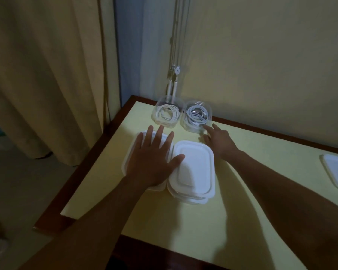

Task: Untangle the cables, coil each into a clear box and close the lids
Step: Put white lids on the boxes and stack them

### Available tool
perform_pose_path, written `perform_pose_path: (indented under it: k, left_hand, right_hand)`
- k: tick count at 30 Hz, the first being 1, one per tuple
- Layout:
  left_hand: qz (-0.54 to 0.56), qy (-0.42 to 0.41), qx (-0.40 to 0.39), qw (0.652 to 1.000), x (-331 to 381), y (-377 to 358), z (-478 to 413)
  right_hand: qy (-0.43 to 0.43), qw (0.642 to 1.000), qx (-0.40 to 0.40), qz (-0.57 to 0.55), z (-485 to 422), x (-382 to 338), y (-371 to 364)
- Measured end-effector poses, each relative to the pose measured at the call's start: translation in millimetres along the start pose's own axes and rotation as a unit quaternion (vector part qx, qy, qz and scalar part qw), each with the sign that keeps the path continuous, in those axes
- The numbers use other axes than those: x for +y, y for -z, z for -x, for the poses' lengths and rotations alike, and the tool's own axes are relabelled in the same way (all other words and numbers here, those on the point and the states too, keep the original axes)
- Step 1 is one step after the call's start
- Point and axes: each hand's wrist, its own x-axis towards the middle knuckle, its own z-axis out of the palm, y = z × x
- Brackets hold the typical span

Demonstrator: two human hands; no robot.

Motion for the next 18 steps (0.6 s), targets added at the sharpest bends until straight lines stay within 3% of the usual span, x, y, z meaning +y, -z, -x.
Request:
perform_pose_path:
  k: [4,18]
  left_hand:
    - [0.009,0.001,0.001,1.000,0.3,1.2,0.6]
    - [-0.004,0.011,-0.032,0.999,2.8,3.5,-4.8]
  right_hand:
    - [-0.028,0.998,0.053,-0.015,4.0,1.3,2.2]
    - [-0.078,0.987,0.117,-0.077,128.1,71.5,15.9]
